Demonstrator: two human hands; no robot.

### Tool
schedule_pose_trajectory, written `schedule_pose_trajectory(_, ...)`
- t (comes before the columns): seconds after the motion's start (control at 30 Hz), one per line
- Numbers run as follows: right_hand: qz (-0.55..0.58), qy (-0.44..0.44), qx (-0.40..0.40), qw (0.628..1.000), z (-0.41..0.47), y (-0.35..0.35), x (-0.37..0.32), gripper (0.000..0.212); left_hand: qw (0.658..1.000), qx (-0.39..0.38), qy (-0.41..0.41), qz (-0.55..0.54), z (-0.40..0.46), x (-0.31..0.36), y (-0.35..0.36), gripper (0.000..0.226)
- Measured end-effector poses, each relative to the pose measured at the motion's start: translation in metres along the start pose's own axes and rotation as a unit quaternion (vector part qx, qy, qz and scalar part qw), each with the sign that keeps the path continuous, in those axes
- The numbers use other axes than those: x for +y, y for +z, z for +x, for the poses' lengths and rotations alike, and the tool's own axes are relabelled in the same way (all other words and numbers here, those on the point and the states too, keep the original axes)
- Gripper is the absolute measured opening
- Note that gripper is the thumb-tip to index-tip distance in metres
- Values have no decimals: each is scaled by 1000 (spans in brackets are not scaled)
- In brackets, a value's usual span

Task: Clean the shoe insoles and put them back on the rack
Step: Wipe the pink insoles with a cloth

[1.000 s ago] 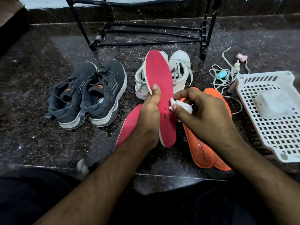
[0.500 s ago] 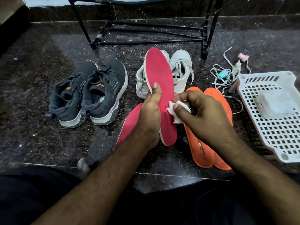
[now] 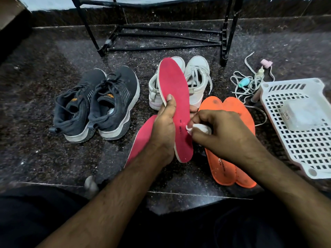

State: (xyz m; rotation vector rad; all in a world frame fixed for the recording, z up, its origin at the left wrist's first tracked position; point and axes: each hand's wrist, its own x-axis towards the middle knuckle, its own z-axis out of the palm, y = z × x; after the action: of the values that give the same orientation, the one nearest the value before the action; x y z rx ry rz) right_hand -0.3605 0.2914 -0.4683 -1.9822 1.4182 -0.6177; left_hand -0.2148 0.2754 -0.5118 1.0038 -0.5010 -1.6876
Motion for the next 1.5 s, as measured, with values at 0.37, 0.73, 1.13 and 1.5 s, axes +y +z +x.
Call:
schedule_pose_trajectory(0.37,-6,-35,23,999,0,0,1,12,999,26,-1,19,-5,2,3,84)
schedule_pose_trajectory(0.73,1,-64,61,996,1,1,2,12,1000,12,-3,-12,-2,0,2,84)
schedule_pose_trajectory(1.13,-36,-61,80,994,3,0,1,12,1000,2,-7,-10,5,-6,-2,80)
schedule_pose_trajectory(1.5,-94,-58,56,992,6,-1,1,22,1000,-11,-23,5,5,-10,-4,86)
